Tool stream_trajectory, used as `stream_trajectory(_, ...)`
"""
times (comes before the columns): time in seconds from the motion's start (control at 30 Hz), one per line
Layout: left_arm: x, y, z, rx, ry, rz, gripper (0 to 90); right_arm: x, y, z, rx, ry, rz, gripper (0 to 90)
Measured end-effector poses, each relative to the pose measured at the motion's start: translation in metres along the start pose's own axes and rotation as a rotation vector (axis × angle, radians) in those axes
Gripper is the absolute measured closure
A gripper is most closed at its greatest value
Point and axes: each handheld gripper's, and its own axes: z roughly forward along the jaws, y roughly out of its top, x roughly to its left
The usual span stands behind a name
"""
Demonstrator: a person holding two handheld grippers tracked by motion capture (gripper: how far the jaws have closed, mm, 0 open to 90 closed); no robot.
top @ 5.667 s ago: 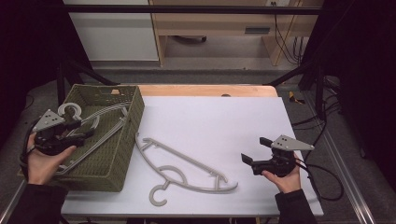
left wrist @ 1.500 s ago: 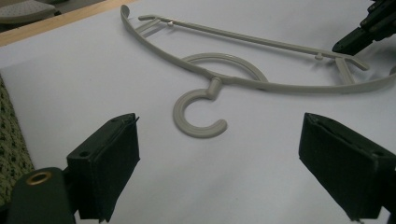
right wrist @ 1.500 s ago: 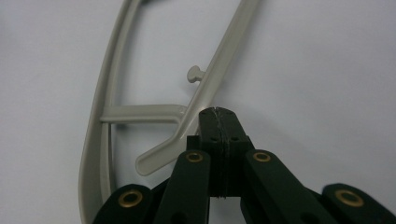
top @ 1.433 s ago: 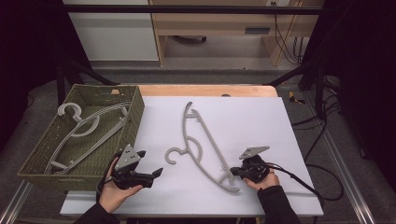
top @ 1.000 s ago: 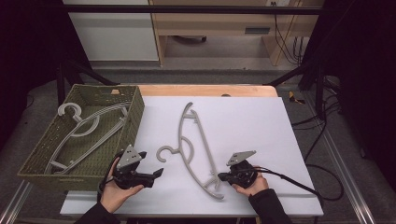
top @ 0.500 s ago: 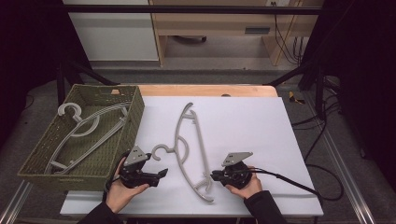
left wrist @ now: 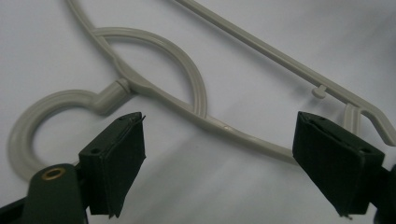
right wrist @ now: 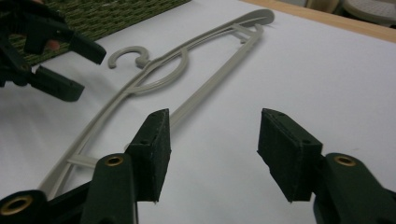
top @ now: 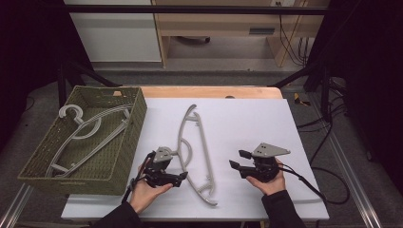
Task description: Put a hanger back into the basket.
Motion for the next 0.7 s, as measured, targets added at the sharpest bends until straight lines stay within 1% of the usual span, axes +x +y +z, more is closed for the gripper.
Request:
stream_trajectory(0.03,-0.002,0.001,0.005,0.010,0.003,-0.009,16.5,-0.001,0.000,-0.001,-0.006,-0.005,0.005,40.4)
stream_trajectory(0.1,-0.004,0.001,0.012,0.031,0.008,-0.011,16.5,-0.003,0.000,-0.003,-0.011,-0.016,0.011,37.9)
stream_trajectory(0.13,-0.005,0.001,0.016,0.036,0.005,-0.023,16.6,-0.004,0.000,-0.003,-0.014,-0.022,0.017,36.4)
stream_trajectory(0.23,-0.008,0.000,0.023,0.054,0.017,-0.021,16.5,-0.006,0.000,-0.005,-0.011,-0.038,0.017,34.0)
stream_trajectory(0.3,-0.010,-0.001,0.026,0.062,0.015,-0.017,16.5,-0.007,0.000,-0.006,-0.012,-0.049,0.017,32.7)
stream_trajectory(0.4,-0.013,-0.002,0.029,0.073,0.005,0.002,16.6,-0.007,0.000,-0.007,-0.018,-0.061,0.019,30.6)
stream_trajectory(0.5,-0.016,-0.003,0.031,0.077,0.024,0.026,15.9,-0.007,0.001,-0.008,-0.019,-0.071,0.021,29.3)
stream_trajectory(0.63,-0.020,-0.004,0.032,0.081,0.047,0.032,15.0,-0.007,0.001,-0.008,-0.014,-0.079,0.018,26.8)
stream_trajectory(0.7,-0.021,-0.003,0.032,0.090,0.050,0.036,15.1,-0.008,0.001,-0.008,-0.012,-0.081,0.019,25.6)
